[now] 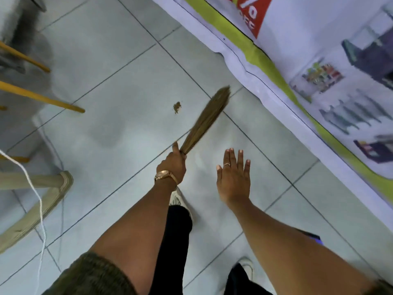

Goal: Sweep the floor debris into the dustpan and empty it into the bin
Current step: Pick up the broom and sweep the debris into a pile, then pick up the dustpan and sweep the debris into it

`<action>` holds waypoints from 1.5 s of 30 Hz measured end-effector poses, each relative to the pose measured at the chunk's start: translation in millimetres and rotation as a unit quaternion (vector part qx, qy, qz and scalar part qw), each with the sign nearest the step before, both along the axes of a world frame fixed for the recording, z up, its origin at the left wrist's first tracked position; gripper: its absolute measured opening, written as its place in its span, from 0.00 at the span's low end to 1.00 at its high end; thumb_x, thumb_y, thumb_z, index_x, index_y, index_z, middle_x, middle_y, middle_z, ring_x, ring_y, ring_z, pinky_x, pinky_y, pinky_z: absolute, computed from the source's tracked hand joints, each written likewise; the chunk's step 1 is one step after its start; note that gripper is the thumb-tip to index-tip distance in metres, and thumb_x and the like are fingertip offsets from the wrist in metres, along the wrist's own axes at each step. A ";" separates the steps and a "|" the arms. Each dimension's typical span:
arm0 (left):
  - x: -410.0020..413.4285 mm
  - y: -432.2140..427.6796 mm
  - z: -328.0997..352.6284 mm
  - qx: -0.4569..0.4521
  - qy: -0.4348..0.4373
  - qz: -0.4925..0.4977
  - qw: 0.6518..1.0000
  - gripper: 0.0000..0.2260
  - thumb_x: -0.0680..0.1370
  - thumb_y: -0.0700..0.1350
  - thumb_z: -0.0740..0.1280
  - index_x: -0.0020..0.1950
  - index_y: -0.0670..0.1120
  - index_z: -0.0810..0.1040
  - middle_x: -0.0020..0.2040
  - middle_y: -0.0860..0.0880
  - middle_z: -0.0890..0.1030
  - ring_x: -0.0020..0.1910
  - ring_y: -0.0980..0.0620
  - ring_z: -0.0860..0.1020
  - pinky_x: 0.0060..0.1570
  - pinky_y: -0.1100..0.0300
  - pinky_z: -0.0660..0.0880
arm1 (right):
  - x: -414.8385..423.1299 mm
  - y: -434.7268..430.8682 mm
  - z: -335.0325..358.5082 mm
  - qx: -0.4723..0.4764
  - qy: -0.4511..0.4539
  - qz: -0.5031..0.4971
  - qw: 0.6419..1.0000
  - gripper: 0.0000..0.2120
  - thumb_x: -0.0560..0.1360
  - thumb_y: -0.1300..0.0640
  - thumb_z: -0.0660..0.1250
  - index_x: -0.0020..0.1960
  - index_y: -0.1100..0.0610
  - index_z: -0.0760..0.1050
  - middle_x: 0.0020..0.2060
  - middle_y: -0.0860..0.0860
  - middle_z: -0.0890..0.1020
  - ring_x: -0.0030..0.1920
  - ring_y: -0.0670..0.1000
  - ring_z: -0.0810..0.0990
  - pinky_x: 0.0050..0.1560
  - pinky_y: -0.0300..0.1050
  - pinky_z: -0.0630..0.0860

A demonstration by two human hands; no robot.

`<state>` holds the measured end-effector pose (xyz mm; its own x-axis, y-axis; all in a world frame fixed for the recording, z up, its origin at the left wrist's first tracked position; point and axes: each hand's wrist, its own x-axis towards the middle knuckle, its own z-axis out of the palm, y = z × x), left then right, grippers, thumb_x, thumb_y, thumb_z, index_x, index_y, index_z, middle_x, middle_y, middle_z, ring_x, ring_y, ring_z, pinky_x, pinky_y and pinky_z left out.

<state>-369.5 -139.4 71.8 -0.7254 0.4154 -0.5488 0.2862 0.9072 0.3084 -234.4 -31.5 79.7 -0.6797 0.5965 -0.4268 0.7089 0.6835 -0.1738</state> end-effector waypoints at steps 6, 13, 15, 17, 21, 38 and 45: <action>162.5 7.3 7.9 -0.014 -0.061 -0.125 0.990 0.17 0.82 0.52 0.54 0.63 0.41 0.68 0.56 0.37 0.79 0.52 0.35 0.79 0.48 0.47 0.74 | 173.8 -17.9 13.2 -0.078 -0.105 -0.089 0.987 0.27 0.82 0.51 0.48 0.78 0.60 0.48 0.79 0.54 0.51 0.78 0.57 0.43 0.77 0.57 0.42; 333.5 42.5 -27.7 -0.006 -0.076 -0.252 0.965 0.17 0.82 0.54 0.54 0.60 0.43 0.69 0.52 0.43 0.81 0.49 0.39 0.81 0.47 0.49 0.77 | 362.5 -23.3 -32.9 -0.128 -0.205 -0.297 0.924 0.27 0.79 0.48 0.56 0.73 0.61 0.60 0.74 0.58 0.63 0.76 0.60 0.54 0.75 0.58 0.54; 368.8 53.1 -53.8 -0.020 -0.085 -0.284 0.955 0.17 0.82 0.55 0.54 0.60 0.42 0.69 0.53 0.43 0.80 0.50 0.39 0.80 0.48 0.49 0.76 | 392.2 -16.5 -66.5 -0.148 -0.200 -0.383 0.889 0.27 0.78 0.47 0.58 0.71 0.62 0.63 0.71 0.59 0.66 0.74 0.61 0.59 0.73 0.57 0.58; 397.4 62.1 -92.9 -0.018 -0.089 -0.316 0.944 0.18 0.82 0.54 0.53 0.61 0.42 0.69 0.55 0.41 0.79 0.51 0.39 0.80 0.49 0.49 0.75 | 418.5 -12.0 -112.6 -0.163 -0.157 -0.497 0.837 0.28 0.77 0.47 0.60 0.69 0.63 0.65 0.69 0.61 0.68 0.71 0.62 0.63 0.71 0.56 0.63; 428.1 75.3 -174.7 0.007 -0.092 -0.360 0.928 0.16 0.82 0.53 0.53 0.61 0.43 0.68 0.54 0.40 0.80 0.50 0.38 0.80 0.46 0.48 0.74 | 454.6 -10.5 -199.3 -0.175 -0.115 -0.674 0.709 0.34 0.76 0.43 0.60 0.73 0.64 0.61 0.73 0.60 0.64 0.74 0.61 0.59 0.73 0.58 0.59; 416.8 90.7 -307.8 0.035 -0.069 -0.420 0.904 0.15 0.82 0.54 0.53 0.56 0.44 0.68 0.41 0.49 0.74 0.35 0.45 0.73 0.34 0.56 0.66 | 499.7 16.1 -342.1 -0.176 -0.015 -0.727 0.664 0.19 0.79 0.51 0.56 0.65 0.62 0.70 0.65 0.61 0.75 0.65 0.61 0.73 0.66 0.53 0.70; 356.1 82.0 -180.7 0.027 -0.090 -0.370 0.924 0.14 0.82 0.57 0.52 0.54 0.47 0.67 0.45 0.47 0.78 0.43 0.41 0.79 0.38 0.55 0.68 | 429.6 29.8 -202.2 -0.096 -0.082 -0.625 0.771 0.17 0.81 0.52 0.52 0.64 0.61 0.69 0.61 0.60 0.78 0.63 0.61 0.74 0.64 0.54 0.67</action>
<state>-13.4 -57.4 -108.9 -0.1302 0.7913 -0.5974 0.7626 0.4650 0.4497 195.2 -1.7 -122.5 0.4461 0.6563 -0.6085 0.8160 -0.5776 -0.0248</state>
